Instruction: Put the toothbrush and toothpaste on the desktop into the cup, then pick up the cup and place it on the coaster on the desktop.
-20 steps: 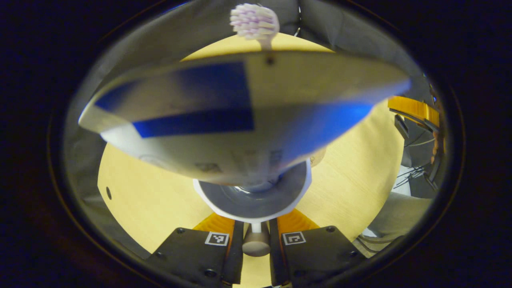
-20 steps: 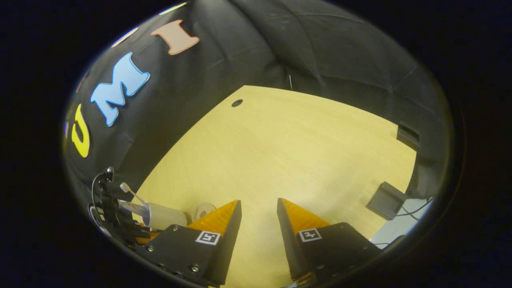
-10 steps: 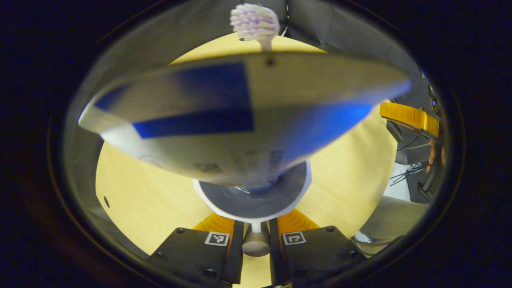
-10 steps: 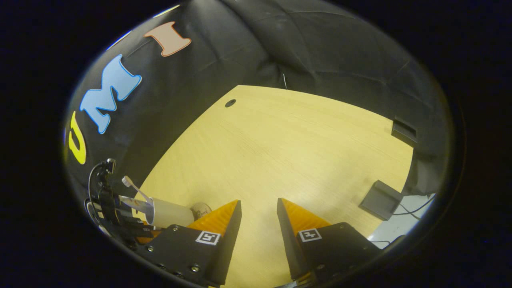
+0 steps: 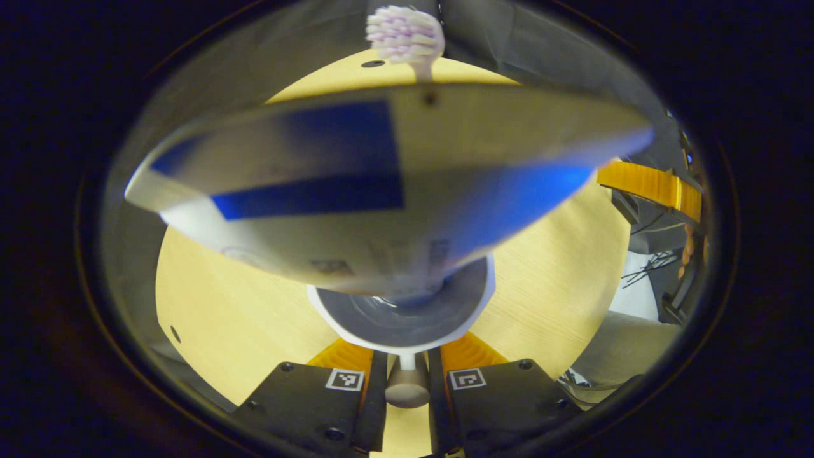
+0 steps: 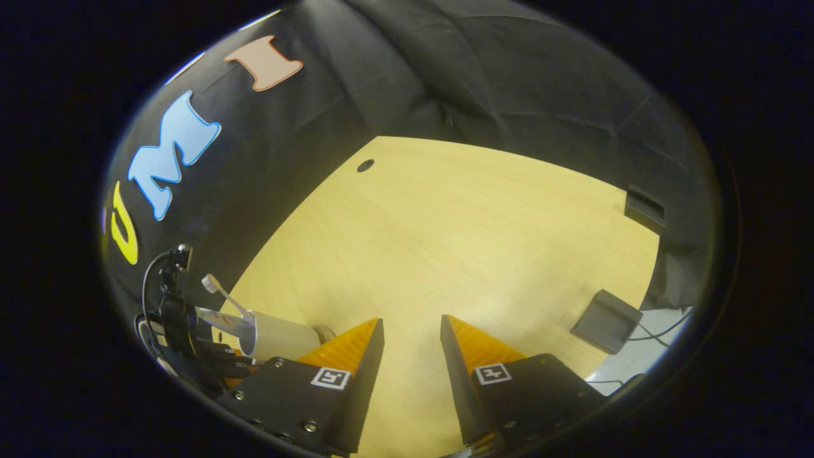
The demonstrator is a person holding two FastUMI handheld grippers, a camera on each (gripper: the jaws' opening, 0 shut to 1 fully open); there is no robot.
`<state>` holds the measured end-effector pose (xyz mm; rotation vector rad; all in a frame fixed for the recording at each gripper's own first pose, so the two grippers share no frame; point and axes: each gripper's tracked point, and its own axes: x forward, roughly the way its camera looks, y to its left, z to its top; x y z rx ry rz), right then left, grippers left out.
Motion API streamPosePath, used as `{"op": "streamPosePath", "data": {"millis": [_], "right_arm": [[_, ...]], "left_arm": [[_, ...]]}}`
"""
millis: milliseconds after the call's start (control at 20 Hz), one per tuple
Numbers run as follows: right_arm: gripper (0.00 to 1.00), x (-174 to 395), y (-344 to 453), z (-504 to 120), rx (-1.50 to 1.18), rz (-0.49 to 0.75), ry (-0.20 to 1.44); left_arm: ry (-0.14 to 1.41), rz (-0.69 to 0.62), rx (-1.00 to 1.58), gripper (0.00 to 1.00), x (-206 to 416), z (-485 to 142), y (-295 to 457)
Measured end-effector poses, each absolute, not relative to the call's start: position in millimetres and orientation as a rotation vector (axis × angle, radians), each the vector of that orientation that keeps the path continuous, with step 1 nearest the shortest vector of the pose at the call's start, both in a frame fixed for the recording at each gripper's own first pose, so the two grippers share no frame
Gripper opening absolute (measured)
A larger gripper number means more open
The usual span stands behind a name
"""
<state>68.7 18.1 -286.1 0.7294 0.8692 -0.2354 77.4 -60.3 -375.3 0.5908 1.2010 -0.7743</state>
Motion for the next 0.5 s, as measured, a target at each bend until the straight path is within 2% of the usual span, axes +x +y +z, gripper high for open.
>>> {"op": "streamPosePath", "data": {"millis": [500], "right_arm": [[0.57,63.6,8.7,-288.4,0.757,-0.255,0.875]], "left_arm": [[1.213,-0.764,0.637,0.34,81.5,-385.8,-72.6]]}}
